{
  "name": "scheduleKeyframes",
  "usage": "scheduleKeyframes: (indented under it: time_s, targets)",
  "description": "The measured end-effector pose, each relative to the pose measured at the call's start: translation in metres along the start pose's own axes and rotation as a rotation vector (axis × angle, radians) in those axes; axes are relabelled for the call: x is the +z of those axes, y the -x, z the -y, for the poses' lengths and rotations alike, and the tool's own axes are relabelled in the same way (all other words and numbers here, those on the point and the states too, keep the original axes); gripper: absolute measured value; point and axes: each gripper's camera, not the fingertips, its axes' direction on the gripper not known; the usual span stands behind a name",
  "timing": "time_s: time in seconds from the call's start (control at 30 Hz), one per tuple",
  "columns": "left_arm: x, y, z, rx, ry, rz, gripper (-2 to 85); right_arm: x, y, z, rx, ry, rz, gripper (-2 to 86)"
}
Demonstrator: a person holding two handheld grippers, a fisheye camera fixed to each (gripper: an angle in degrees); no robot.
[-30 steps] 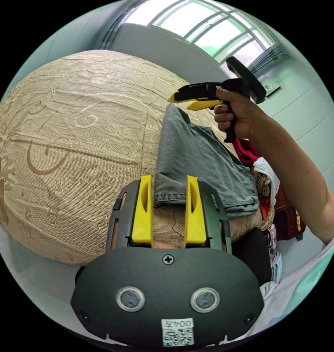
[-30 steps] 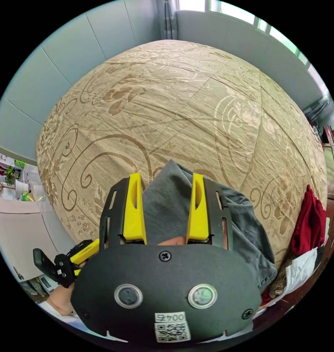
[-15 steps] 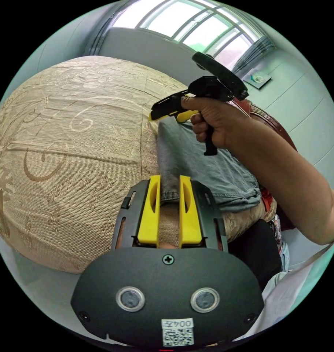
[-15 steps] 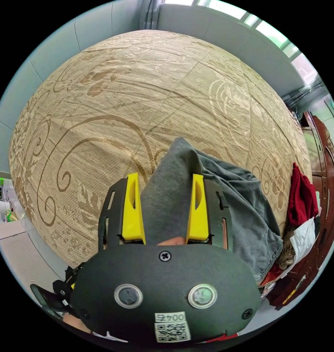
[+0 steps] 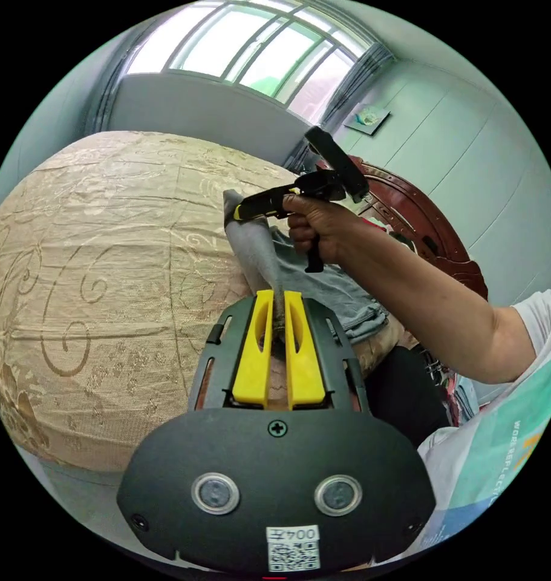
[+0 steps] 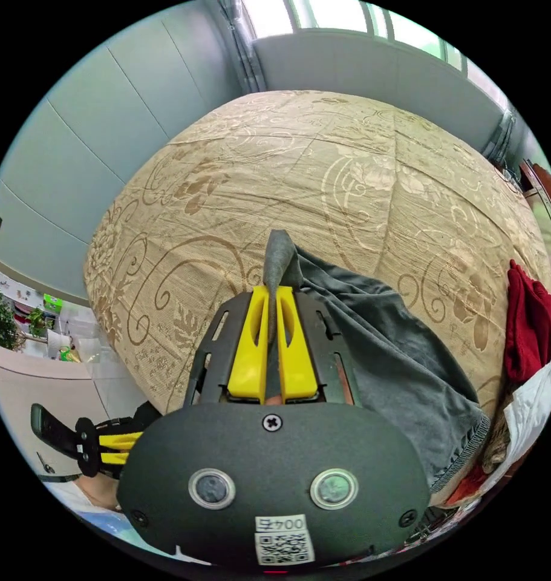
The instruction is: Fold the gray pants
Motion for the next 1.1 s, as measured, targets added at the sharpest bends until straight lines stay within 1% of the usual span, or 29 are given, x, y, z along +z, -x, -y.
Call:
scheduleKeyframes:
  time_s: [0.13,0.2,0.23,0.3,0.43,0.5,0.6,0.7,0.83,0.97,1.03,1.1]
  targets:
    - [0.010,-0.092,0.041,0.146,0.001,-0.036,2.4,-0.050,-0.079,-0.045,-0.007,-0.076,0.145,0.0]
    - [0.024,-0.132,0.055,0.201,0.013,-0.049,2.4,-0.079,-0.141,-0.086,0.022,-0.122,0.205,0.2]
    - [0.035,-0.159,0.064,0.241,0.026,-0.056,2.4,-0.085,-0.157,-0.098,0.029,-0.135,0.215,0.3]
    - [0.057,-0.197,0.074,0.291,0.047,-0.074,2.3,-0.100,-0.220,-0.147,0.072,-0.162,0.227,0.6]
    - [0.121,-0.276,0.088,0.375,0.125,-0.111,2.2,-0.099,-0.306,-0.222,0.146,-0.184,0.207,0.7]
    - [0.152,-0.306,0.089,0.413,0.175,-0.117,2.3,-0.085,-0.357,-0.270,0.202,-0.193,0.206,0.8]
    - [0.202,-0.344,0.084,0.462,0.250,-0.102,2.5,-0.056,-0.408,-0.322,0.261,-0.222,0.223,1.2]
    - [0.244,-0.366,0.078,0.471,0.300,-0.086,3.0,-0.020,-0.441,-0.363,0.289,-0.238,0.224,2.2]
    - [0.290,-0.370,0.074,0.422,0.379,-0.123,5.1,0.009,-0.444,-0.389,0.260,-0.240,0.151,4.0]
    - [0.296,-0.368,0.078,0.357,0.373,-0.217,8.5,0.004,-0.425,-0.409,0.184,-0.231,-0.003,9.7]
    - [0.283,-0.373,0.086,0.348,0.349,-0.303,11.4,-0.009,-0.421,-0.423,0.203,-0.270,-0.066,10.3]
    - [0.267,-0.379,0.093,0.377,0.308,-0.330,12.7,-0.024,-0.419,-0.448,0.289,-0.318,-0.138,8.9]
